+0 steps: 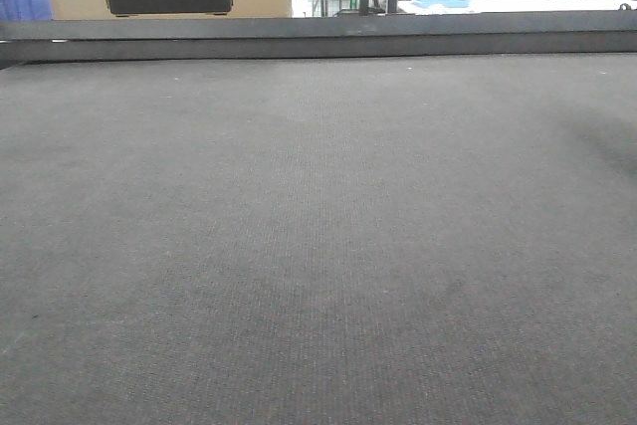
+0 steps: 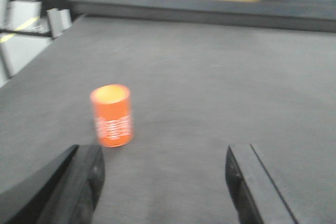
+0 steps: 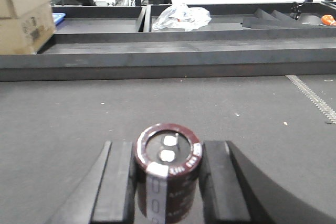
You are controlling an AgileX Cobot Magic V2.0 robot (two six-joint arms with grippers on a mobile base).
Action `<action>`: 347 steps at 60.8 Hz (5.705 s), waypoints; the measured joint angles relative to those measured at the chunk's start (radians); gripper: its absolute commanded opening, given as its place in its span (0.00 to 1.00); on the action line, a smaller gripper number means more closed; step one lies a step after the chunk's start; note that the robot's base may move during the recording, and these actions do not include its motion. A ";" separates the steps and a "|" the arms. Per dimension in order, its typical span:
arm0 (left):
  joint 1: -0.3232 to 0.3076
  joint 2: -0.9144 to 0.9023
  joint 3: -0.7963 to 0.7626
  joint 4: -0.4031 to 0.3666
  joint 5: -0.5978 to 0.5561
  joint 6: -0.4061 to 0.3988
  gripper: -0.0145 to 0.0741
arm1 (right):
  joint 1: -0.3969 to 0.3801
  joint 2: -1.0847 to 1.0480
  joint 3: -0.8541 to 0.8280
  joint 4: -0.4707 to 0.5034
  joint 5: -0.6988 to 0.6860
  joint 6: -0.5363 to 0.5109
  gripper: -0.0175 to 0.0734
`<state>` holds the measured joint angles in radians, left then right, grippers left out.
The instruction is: Place cylindrical capacitor in blue bin on shelf
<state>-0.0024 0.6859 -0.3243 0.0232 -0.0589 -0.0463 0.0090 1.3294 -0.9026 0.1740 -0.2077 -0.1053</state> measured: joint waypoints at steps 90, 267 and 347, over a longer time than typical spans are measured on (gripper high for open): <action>0.073 1.183 -0.512 -0.088 -0.510 0.000 0.21 | 0.000 -0.269 0.000 0.000 0.261 0.000 0.07; -0.258 -0.196 -0.456 0.009 0.760 0.000 0.04 | 0.084 -1.095 0.256 -0.071 0.741 -0.019 0.07; -0.258 -0.197 -0.456 0.013 0.762 0.000 0.04 | 0.084 -1.097 0.258 -0.071 0.743 -0.019 0.07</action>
<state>-0.2609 0.4889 -0.7801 0.0360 0.7029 -0.0463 0.0928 0.2319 -0.6442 0.1030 0.5351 -0.1242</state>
